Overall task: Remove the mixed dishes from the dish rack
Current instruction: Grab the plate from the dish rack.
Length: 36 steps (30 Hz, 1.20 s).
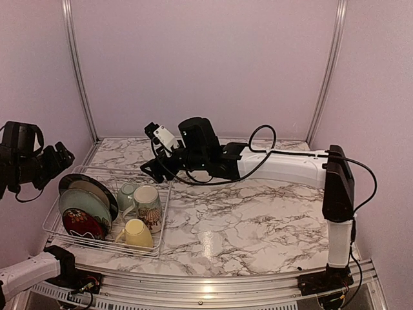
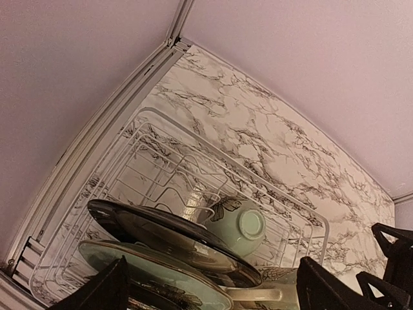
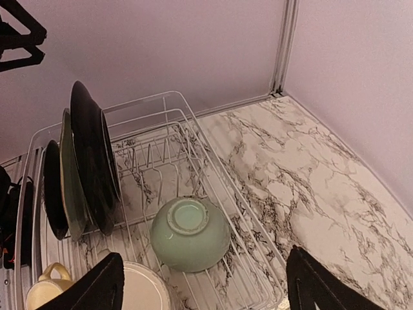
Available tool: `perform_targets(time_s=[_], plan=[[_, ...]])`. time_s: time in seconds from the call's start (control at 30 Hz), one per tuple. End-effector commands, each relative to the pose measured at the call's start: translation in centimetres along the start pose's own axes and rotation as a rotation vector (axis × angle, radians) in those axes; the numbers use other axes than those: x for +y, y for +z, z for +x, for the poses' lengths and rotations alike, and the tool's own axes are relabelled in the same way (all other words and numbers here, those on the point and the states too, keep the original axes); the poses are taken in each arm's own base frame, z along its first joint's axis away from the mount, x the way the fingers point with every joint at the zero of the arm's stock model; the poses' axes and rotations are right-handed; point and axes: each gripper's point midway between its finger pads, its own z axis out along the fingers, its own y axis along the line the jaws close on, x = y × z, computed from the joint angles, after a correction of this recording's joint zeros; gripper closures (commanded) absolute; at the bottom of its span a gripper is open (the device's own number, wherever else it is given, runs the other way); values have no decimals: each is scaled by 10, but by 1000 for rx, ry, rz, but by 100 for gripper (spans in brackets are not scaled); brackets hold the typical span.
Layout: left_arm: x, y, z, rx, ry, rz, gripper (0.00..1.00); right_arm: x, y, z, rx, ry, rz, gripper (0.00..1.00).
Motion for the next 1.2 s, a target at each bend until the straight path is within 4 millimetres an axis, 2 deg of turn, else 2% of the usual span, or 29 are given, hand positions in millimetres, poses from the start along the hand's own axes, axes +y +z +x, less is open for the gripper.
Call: perform_targets(time_s=[0.0,0.17,0.27,0.33,0.53,0.8,0.97,1.17], plan=[[12,-5,-4,-37,-11,-52,8,24,20,-22,-53,-90,-13,18],[14,4,-5,-28,54,-84,12,49,43,-27,-42,-172,-3,18],[20,12,0,14,71,-140,22,58,50,-29,-48,-174,-18,18],[28,18,6,47,53,-200,23,65,54,-29,-59,-182,-40,18],[25,29,14,87,11,-204,28,91,69,-27,-75,-253,-64,23],[20,40,18,108,73,-180,33,91,90,-19,-64,-281,-31,36],[16,49,26,142,51,-163,31,100,92,-17,-65,-280,-52,36],[14,55,30,135,34,-146,37,114,98,-10,-68,-282,-65,37]])
